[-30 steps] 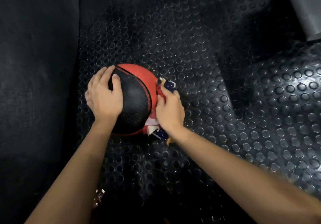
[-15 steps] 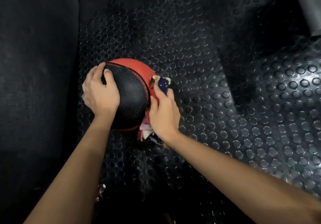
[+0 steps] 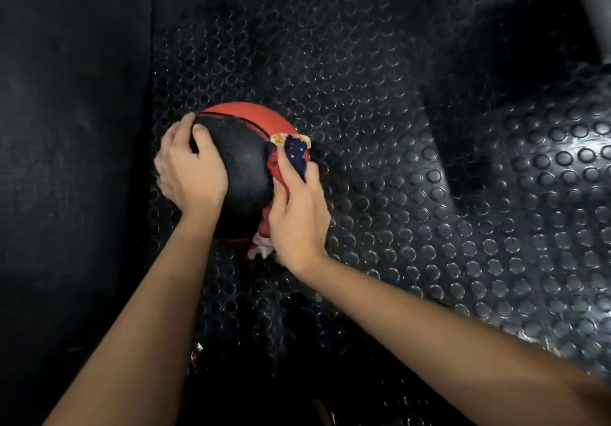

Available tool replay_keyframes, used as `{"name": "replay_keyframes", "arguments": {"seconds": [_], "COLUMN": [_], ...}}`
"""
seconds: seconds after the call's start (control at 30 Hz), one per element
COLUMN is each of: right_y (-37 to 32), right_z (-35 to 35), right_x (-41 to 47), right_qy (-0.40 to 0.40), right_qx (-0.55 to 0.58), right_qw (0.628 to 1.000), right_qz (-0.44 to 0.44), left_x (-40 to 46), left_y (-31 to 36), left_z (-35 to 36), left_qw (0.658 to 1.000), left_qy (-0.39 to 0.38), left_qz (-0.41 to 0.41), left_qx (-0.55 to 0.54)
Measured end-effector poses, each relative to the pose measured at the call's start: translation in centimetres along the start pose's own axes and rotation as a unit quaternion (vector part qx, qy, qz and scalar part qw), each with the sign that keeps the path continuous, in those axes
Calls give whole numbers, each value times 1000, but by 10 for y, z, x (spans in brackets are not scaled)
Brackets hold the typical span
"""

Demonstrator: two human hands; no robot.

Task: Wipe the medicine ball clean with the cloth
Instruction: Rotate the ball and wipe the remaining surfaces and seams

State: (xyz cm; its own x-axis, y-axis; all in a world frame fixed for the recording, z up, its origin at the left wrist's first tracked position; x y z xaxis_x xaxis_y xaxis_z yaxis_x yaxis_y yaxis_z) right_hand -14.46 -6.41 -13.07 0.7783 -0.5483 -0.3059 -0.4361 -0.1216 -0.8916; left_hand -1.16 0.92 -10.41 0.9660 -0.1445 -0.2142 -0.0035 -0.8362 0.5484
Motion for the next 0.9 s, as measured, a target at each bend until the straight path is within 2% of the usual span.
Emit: {"name": "replay_keyframes", "arguments": {"seconds": [0.17, 0.23, 0.27, 0.33, 0.37, 0.43, 0.57, 0.63, 0.7, 0.9], "right_y": [8, 25, 38, 61, 67, 68, 61, 58, 57, 64], "right_z": [-10, -14, -16, -16, -17, -22, -44, -60, -77, -116], "right_x": [8, 17, 22, 28, 28, 33, 45, 51, 56, 62], "right_qy": [21, 11, -5, -58, -78, -96, -44, -34, -22, 51], "right_qx": [28, 58, 106, 257, 314, 354, 352, 328, 312, 289], "right_qw": [998, 989, 975, 922, 896, 876, 887, 900, 910, 922], "right_qz": [58, 134, 195, 283, 305, 313, 296, 284, 272, 254], "left_x": [-3, -7, -8, -12, -12, -7, 13, 30, 44, 43], "left_y": [6, 10, 10, 9, 10, 16, 31, 36, 40, 47], "left_z": [2, 4, 4, 5, 6, 7, 8, 5, 1, -6], "left_qw": [1000, 1000, 1000, 999, 999, 999, 992, 988, 981, 956], "left_qy": [-1, 1, 1, -7, -12, -22, -99, -136, -166, -279], "left_qz": [1, 10, 10, 10, 8, -10, -60, -69, -46, 66], "left_qx": [3, 15, 22, 35, 42, 49, 58, -3, -88, -61]}}
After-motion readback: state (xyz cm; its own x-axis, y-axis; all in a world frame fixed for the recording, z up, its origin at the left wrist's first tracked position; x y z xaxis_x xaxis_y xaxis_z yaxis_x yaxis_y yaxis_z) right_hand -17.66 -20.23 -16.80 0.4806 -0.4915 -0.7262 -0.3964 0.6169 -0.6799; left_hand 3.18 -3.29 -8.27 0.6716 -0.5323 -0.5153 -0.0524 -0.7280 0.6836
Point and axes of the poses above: each hand's wrist, its own x-axis towards the middle knuckle, its own z-axis out of the palm, y = z × x, the point moved 4 cm from there along x, towards the middle knuckle, and after that the axes turned 15 degrees about -y, right-handed, at the moved point
